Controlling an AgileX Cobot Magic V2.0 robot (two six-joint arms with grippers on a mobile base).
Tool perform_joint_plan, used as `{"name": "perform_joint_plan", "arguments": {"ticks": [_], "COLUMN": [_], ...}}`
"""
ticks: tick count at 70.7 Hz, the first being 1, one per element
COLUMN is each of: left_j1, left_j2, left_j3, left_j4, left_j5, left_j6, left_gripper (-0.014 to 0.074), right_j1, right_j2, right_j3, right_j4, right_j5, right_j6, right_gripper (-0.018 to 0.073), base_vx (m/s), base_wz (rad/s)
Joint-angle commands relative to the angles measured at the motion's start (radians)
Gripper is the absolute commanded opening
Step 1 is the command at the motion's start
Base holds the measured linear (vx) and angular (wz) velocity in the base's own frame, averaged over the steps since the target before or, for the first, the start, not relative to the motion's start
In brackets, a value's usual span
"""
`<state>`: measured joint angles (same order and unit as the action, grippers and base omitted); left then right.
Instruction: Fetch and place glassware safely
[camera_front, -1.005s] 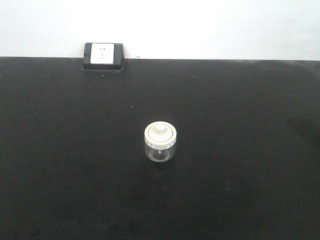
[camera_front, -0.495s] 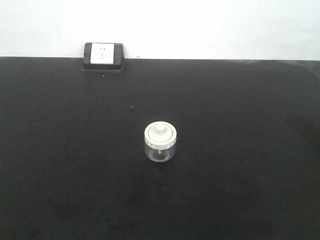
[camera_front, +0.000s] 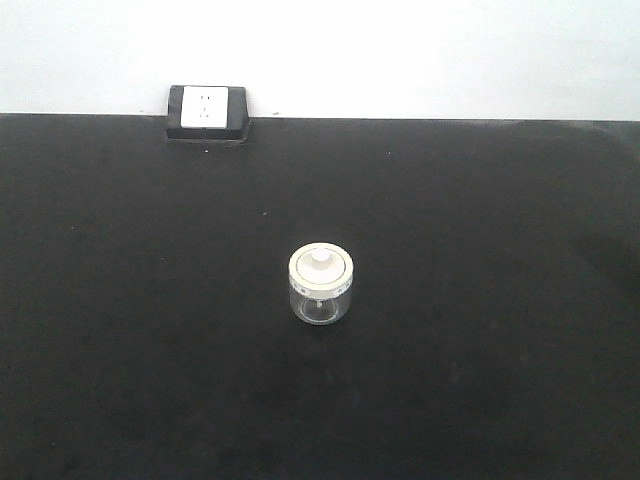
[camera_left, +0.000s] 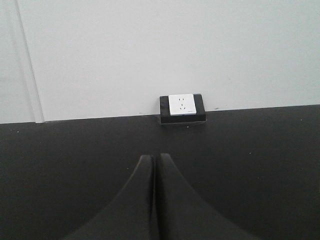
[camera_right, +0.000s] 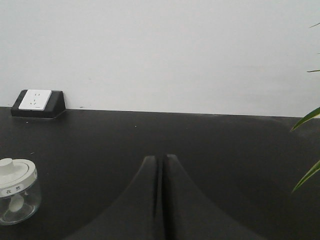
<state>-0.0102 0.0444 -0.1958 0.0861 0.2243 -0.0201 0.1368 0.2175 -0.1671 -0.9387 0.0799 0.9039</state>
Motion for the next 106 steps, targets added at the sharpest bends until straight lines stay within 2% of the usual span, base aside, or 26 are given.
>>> {"name": "perform_joint_plan", "arguments": {"ticks": [1,29,48,52,71,106], "left_j1": [-0.005,-0.005,-0.005,-0.006,-0.005,-0.005], "left_j2": [0.011,0.008,-0.068,-0.069,-0.069,-0.068], "left_j3": [-0.027,0.021,0.262,0.252,0.253,0.253], "left_j4": [-0.009,-0.009,-0.119,-0.112,-0.112,-0.114], "left_j5": [-0.069,-0.088,-0.316,-0.245,-0.09,-0.085], "left_j6": [-0.008,-0.009,-0.012,-0.01,0.002,0.002], "left_gripper": [-0.0007,-0.0007,-0.0007,-0.0007,-0.0007,-0.0007], "right_j1": [-0.005,-0.005,-0.005,-0.005,-0.005,-0.005], "right_j2": [0.009,0.009,0.009,0.009,0.01,0.01], "right_j3": [-0.03,-0.03,-0.03,-0.03,-0.03,-0.03], "right_j4": [-0.015,-0.015,-0.015,-0.015,-0.015,-0.015], "right_j5": [-0.036,-0.036,-0.036,-0.036,-0.036,-0.036], "right_j6": [-0.005,-0.004,-0.004,-0.004,-0.004,-0.004], "right_gripper": [-0.0003,-0.0003,-0.0003,-0.0003,-0.0003,-0.0003], "base_vx": [0.0,0.0,0.0,0.0,0.0,0.0], "base_wz": [0.0,0.0,0.0,0.0,0.0,0.0]}}
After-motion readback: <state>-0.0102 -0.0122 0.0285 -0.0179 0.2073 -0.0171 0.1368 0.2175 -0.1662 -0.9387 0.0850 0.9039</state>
